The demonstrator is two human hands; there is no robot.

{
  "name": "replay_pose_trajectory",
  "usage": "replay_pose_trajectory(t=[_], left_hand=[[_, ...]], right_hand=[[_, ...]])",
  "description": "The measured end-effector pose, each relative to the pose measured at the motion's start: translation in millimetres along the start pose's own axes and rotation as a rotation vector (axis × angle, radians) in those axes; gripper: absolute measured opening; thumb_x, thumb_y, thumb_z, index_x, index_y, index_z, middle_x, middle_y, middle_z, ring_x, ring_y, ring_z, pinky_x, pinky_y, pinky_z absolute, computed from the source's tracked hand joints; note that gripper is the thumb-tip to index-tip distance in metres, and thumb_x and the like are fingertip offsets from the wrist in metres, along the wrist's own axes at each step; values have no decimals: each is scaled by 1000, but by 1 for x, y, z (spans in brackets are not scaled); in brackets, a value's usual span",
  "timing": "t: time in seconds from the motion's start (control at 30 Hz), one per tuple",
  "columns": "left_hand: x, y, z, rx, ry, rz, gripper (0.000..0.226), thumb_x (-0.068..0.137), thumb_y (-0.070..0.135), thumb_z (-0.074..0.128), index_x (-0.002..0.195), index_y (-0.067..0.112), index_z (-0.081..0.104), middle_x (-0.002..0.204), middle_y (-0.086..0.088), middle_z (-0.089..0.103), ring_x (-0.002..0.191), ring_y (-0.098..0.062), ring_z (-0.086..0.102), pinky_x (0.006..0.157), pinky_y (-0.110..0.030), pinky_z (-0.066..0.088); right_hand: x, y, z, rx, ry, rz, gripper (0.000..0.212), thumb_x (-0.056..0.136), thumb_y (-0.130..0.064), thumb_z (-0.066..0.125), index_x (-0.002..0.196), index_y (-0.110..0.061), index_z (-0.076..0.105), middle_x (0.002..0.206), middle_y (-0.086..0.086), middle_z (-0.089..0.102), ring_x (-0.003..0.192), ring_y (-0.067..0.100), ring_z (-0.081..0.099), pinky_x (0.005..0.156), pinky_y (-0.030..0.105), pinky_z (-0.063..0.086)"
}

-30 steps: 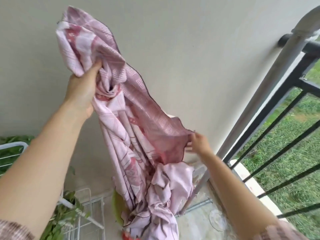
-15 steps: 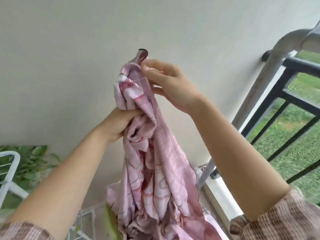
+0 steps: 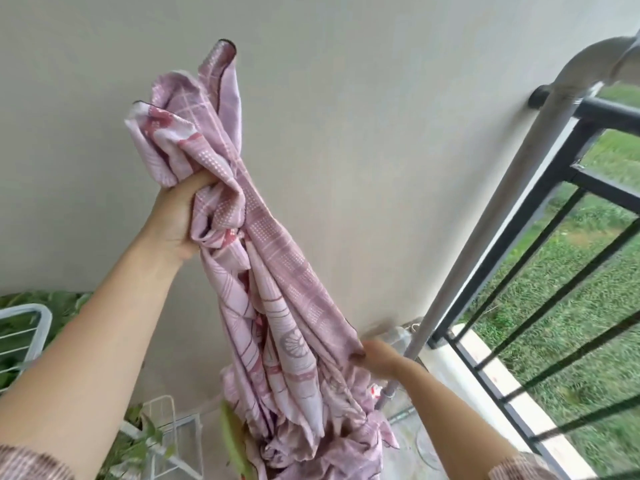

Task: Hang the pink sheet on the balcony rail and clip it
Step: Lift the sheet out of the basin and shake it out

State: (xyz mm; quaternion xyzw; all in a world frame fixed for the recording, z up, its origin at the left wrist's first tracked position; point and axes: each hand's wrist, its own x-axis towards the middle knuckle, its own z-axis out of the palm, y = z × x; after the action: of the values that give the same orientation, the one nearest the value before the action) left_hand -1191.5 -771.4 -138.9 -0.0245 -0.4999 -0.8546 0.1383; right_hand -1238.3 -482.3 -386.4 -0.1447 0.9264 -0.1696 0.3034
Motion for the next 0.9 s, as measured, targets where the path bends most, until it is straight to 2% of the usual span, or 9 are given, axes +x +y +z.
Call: replay_pose_trajectory(t=[0.13,0.23,0.3,0.37,0.47,0.6,0.73,0.8,0.9], left_hand=[[-1,6,-22,87,54,-44,38,39,35,87,66,21,64,61,10,65,58,-3,62,62,-15,52],[-9,-1,-16,311,46,-106,16,45,24,81,51,16,68,51,7,65,47,-2,61,50,-13,50],[-16,-11,8,541,-48,-184,13,48,18,73,40,14,65,40,7,60,36,1,55,40,-11,43],[-17,-19,30,699,-165,-223,10,57,14,75,53,15,65,46,10,64,42,4,58,44,-10,45],[-8,-17,40,667,-110,-161,17,73,6,74,76,20,65,59,17,70,57,6,65,64,-16,51],[-2,-3,32,541,51,-119,46,89,1,55,48,17,70,48,13,65,47,4,62,53,-12,50],[4,25,43,420,-35,-89,59,93,9,47,40,23,69,51,10,67,51,1,64,56,-14,50],[11,47,50,381,-82,-26,58,94,10,44,43,22,70,55,10,68,55,0,65,57,-13,51],[20,85,60,420,-88,118,52,93,8,47,50,22,73,61,10,70,61,0,67,59,-13,51]], right_hand=[[-29,-40,-95,521,238,-88,23,87,0,52,71,-16,57,72,3,56,69,16,53,66,33,47],[-86,-103,-178,962,317,-545,21,87,4,52,77,-13,59,69,4,61,60,13,60,63,28,53],[-122,-147,-214,981,351,-843,24,85,6,47,76,-14,58,68,-2,64,63,10,62,65,23,53],[-139,-184,-227,872,325,-981,20,83,4,46,81,-13,57,74,-2,66,70,13,63,76,30,53],[-132,-191,-224,831,235,-996,25,79,4,57,102,-6,57,100,11,64,93,23,61,91,38,45],[-93,-139,-190,708,290,-621,80,62,1,74,134,-16,44,137,-1,49,128,17,44,98,28,40],[-46,-108,-122,93,135,-242,28,87,-20,64,113,-9,62,104,4,62,97,19,56,87,31,45],[-42,-112,-134,255,230,-234,16,92,-12,52,89,-4,65,79,8,63,73,24,61,64,33,51],[-79,-135,-217,985,437,-464,37,87,7,36,79,-13,66,63,5,59,52,17,51,46,25,41]])
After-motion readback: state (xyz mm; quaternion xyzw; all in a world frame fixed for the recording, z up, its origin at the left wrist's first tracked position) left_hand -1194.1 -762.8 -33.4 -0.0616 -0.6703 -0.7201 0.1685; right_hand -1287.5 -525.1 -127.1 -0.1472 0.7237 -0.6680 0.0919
